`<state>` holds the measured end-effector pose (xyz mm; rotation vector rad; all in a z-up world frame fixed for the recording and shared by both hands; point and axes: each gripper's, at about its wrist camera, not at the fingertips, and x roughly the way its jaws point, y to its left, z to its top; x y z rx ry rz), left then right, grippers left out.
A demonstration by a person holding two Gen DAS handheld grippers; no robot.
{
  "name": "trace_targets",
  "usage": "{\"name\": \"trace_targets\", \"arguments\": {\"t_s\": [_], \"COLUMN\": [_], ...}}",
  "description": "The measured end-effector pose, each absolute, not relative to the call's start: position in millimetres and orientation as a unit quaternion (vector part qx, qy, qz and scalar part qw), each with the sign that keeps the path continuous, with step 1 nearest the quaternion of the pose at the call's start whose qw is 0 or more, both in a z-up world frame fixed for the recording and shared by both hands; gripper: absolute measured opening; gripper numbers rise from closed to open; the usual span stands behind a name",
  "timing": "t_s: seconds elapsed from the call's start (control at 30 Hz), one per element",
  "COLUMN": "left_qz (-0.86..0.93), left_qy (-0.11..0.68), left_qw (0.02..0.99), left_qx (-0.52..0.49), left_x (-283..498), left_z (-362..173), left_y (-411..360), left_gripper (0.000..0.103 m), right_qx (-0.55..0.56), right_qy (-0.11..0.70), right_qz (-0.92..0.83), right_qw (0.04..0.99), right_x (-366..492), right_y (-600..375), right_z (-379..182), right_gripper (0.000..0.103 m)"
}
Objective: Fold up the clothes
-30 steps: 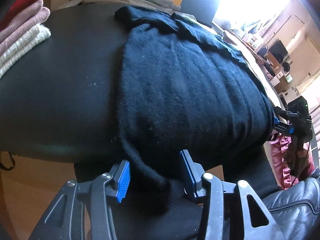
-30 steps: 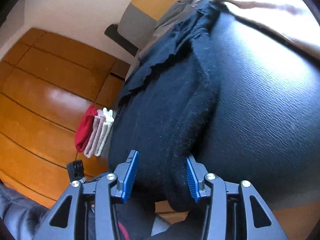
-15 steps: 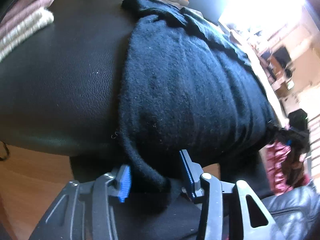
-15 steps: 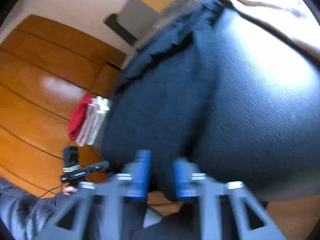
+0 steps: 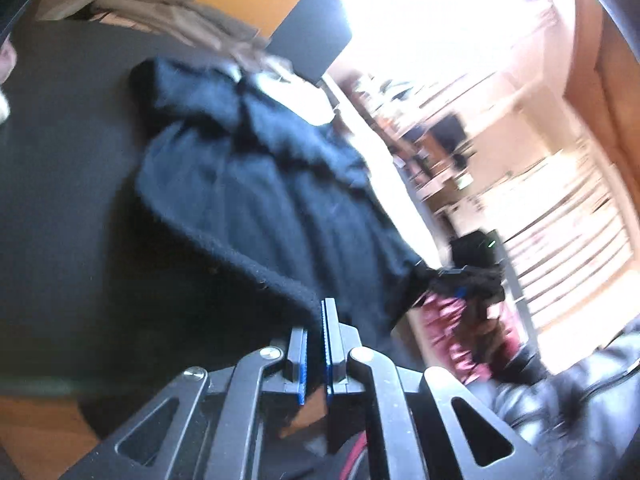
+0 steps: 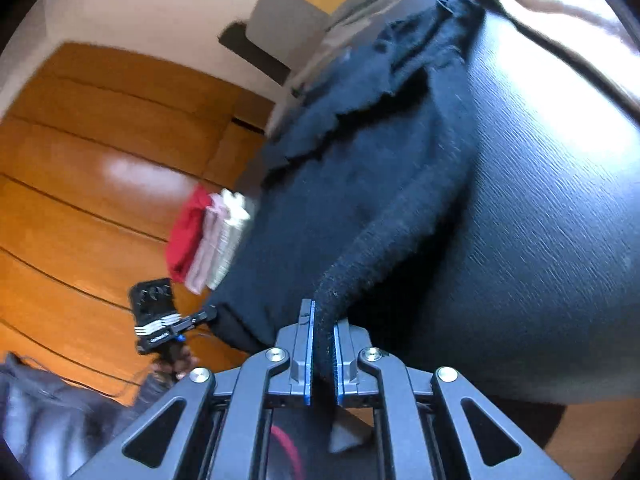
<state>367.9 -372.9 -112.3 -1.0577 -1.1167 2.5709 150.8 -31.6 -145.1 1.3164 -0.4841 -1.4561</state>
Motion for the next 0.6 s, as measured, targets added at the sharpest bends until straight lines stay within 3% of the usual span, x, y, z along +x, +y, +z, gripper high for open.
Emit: {"name": "trace_targets", "arguments": {"t_s": [0.37,0.53,0.6], "left_qz": [0.872,0.835,0.821], "left_qy": [-0.43,-0.45,-0.456], "left_qw": [0.069,-0.003,-0.016], "left_qx": [-0.225,-0.316,-0.343], "left_x": [293.5,235.3,223.8], "left_z": [-82.0,-142.7,-164.2], "left_y": [-482.8,-525.5,-533.2], "left_gripper": [0.004,0.004,0.004], "right_qx": [0.507,0.519,0.524], "right_qy": [-0.271,-0.278,-0.276], "right_qz": [-0.631,-0.645,-0.642], "right_qw": [0.521,0.487,0.487], "right_x": [69.8,33.6,34.7], "right_y": [-64.4,-75.8,-75.4], "right_z": [-107.5,-120.7,-123.9], "right_gripper": [0.01,0.012,0.021]}}
